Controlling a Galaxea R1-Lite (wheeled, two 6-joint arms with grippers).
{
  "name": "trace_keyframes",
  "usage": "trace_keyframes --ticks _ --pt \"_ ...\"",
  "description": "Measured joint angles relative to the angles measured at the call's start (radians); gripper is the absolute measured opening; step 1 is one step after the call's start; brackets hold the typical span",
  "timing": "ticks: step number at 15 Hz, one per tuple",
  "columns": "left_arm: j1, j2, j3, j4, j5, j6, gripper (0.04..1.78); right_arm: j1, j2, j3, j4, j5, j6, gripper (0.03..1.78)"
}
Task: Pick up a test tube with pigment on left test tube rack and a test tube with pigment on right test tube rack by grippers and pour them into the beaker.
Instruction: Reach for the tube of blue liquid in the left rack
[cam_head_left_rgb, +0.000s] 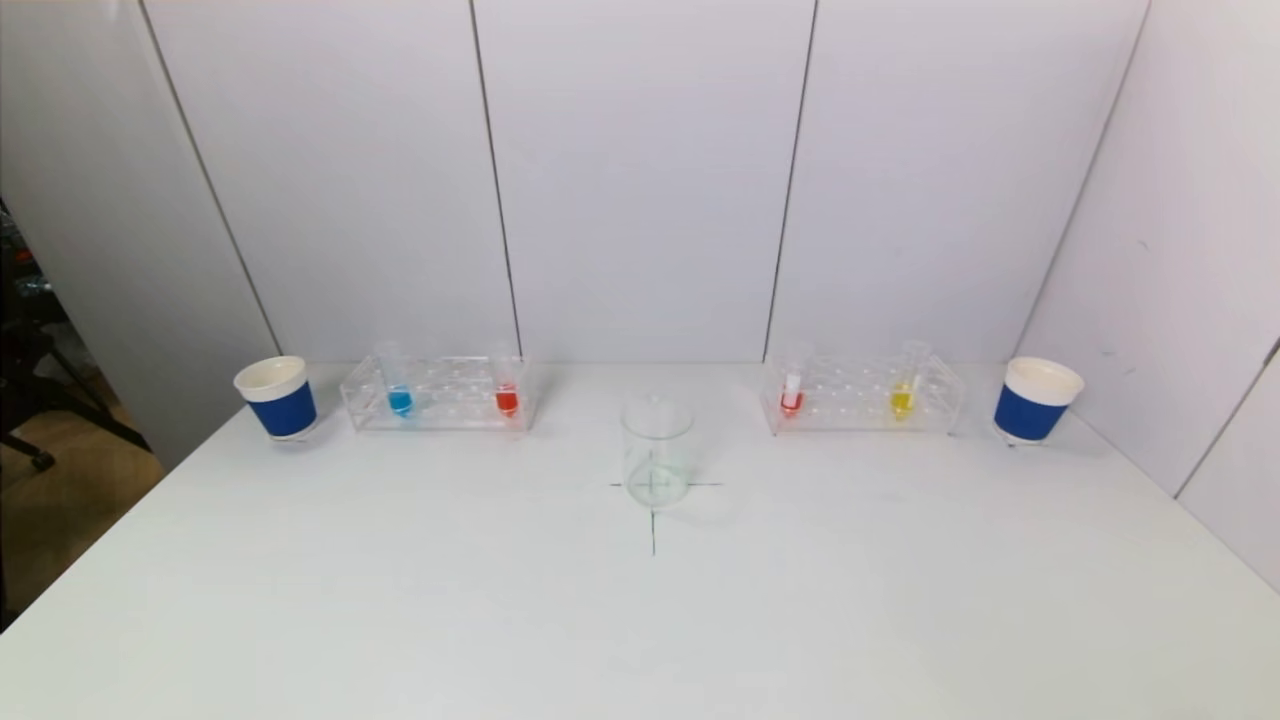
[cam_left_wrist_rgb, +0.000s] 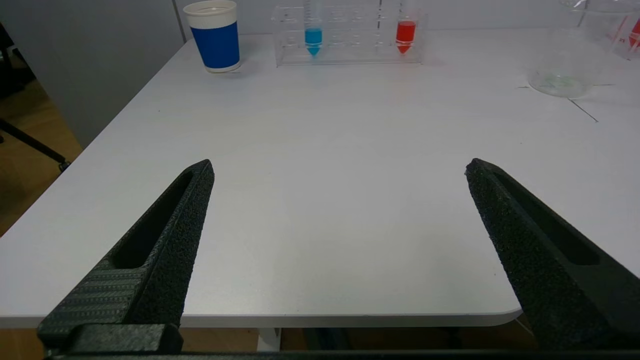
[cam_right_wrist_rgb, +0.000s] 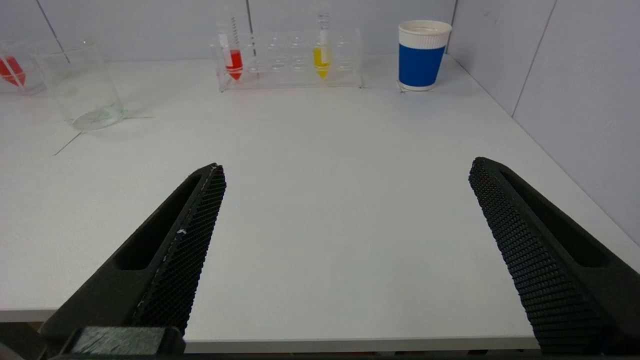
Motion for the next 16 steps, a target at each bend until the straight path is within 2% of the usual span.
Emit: trace_keyframes --ticks 16 --pt "0.0 0.0 0.0 0.002 0.001 0.001 1.76 0.0 0.0 0.0 0.0 0.0 0.0 1.77"
